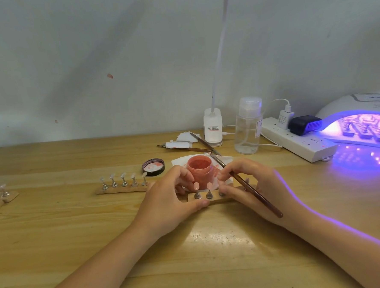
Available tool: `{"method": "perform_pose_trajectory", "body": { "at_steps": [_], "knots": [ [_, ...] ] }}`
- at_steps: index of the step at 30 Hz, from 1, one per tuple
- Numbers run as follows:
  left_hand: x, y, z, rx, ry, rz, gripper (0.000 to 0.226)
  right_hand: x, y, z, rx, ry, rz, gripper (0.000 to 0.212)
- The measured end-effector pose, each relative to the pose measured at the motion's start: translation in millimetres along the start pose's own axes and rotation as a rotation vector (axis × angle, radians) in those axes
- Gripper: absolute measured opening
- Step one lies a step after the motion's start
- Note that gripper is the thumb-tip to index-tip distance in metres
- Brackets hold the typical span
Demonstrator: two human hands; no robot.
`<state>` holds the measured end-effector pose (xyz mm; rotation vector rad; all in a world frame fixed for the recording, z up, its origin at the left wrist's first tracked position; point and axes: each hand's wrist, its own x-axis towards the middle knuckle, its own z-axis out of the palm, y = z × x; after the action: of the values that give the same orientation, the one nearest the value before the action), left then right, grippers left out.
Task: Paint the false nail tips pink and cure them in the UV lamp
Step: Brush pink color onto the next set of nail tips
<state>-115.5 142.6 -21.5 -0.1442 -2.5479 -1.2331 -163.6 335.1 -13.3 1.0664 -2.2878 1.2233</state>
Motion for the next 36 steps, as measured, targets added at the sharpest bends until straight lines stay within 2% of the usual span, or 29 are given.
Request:
{"method": "perform_pose_trajectory", "body": {
  "at_steps": [3,6,11,21,29,33,36],
  "knots": [
    [0,1,0,-0.003,-0.004,-0.003,0.041,-1,-2,-2,0.008,-0.012,0.003,0.026],
    [-1,1,0,-0.004,0.002,-0.014,0.041,-3,-2,-12,-0.013,0.046,-0.011,0.039],
    [-1,2,0,-0.005,-0.002,-0.027,0.041,-7,11,-30,-0.126,0.084,-0.013,0.031],
    [-1,2,-1,-0.015,-0.009,-0.038,0.041,-10,17,-27,-0.064,0.05,0.017,0.034],
    [-3,6,-2,0.004,-0.009,-0.018,0.039,-5,17,-32,0.07,0.152,0.214,0.028],
    [-5,10,-1,0.031,0.025,0.04,0.033,-4,1,-25,0.051,0.25,0.1,0.025],
    [-8,14,-1,0.085,0.158,0.179,0.03,-4,-14,-15,0.009,0.256,-0.055,0.023]
  ]
}}
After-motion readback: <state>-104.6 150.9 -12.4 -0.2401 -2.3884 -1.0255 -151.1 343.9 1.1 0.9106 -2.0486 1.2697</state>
